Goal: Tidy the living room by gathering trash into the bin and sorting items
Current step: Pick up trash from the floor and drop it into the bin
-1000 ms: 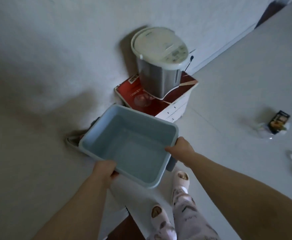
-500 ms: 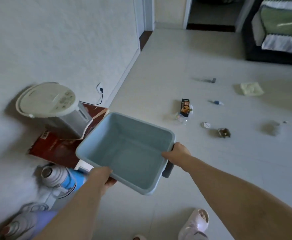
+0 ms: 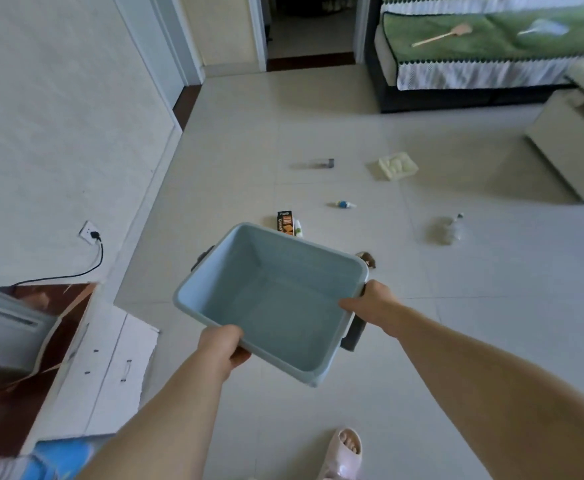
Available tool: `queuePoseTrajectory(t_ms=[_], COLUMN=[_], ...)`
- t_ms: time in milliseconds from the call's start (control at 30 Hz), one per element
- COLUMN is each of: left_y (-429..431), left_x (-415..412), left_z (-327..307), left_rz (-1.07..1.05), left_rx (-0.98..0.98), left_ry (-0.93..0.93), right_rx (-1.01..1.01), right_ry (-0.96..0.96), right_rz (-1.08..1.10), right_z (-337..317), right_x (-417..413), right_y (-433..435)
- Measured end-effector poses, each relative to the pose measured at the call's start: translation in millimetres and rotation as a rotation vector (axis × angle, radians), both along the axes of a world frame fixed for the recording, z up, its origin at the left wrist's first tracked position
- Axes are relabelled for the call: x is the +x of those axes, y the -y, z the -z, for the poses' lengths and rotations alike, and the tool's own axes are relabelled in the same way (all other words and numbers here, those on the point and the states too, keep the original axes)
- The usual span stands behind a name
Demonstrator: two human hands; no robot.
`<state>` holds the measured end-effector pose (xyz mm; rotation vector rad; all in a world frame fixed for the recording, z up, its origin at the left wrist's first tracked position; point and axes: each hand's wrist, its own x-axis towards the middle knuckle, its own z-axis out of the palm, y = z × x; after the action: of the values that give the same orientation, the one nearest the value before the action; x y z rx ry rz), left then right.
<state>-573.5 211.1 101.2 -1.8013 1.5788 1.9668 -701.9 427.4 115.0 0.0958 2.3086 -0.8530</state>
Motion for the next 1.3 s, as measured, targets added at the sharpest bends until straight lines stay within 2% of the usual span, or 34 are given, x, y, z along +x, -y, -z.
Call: queuePoseTrajectory(t_ms=[467,867,1300], left_y=[-86.9,-120.5,-170.2], left_x=[-186.0,-408.6,-598.0], left_z=[5.7,48.5,45.2], left_rz=[0.318,0.448,0.508], left_rx=[-0.043,0.005,-0.033], left_ry=[-0.008,0.064,0.106], right_rx=[0.029,0.125,0.137], right_ry=[-0.032,0.045,0.063], right_rz=[0.274,0.385,0.409], right_z=[-5.2,14.7,38.8], right_x=[-100.7,-291.9,-474.7], right_y=[-119.2,-155.3,-207.1])
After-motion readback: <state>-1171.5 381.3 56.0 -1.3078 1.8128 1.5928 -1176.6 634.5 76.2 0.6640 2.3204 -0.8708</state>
